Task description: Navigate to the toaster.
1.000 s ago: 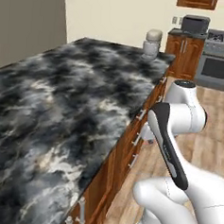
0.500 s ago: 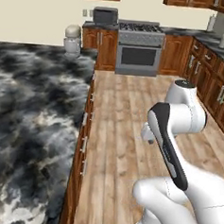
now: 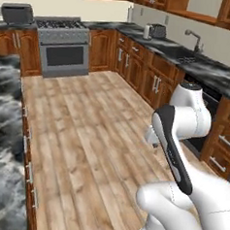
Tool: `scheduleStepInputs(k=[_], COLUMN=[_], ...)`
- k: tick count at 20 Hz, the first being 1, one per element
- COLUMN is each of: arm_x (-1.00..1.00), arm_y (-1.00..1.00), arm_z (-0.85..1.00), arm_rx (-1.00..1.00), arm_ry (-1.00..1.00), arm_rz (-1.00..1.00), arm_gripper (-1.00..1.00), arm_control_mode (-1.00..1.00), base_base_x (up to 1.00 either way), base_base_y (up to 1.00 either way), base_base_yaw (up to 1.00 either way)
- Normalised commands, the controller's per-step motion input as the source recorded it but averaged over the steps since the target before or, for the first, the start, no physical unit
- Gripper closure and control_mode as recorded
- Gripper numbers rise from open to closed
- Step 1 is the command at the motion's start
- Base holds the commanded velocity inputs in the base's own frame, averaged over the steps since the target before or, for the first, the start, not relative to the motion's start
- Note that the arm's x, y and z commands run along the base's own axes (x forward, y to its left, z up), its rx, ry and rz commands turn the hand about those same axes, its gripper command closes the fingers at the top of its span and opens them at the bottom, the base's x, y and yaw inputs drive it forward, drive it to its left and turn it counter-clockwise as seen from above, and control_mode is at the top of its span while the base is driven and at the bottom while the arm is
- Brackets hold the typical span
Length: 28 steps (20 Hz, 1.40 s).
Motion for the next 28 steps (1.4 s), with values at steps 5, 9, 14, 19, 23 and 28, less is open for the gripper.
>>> scheduleStepInputs(k=[5,9,14,19,23,28], arm_x=[0.00,0.00,0.00,0.00,0.00,0.00], arm_y=[0.00,0.00,0.00,0.00,0.00,0.00], arm_z=[0.00,0.00,0.00,0.00,0.00,0.00], arm_rx=[0.00,0.00,0.00,0.00,0.00,0.00], arm_ry=[0.00,0.00,0.00,0.00,0.00,0.00], arm_rz=[0.00,0.00,0.00,0.00,0.00,0.00], arm_gripper=[-1.00,-1.00,-1.00,-1.00,-1.00,-1.00], arm_control_mode=[1.00,1.00,1.00,1.00,1.00,1.00], base_base_x=[0.53,0.74,0.85,1.00,1.00,1.00], base_base_y=[-0.34,-0.29,-0.05,0.10,0.13,0.16], base_base_yaw=[-0.51,-0.44,-0.35,-0.10,0.00,0.00])
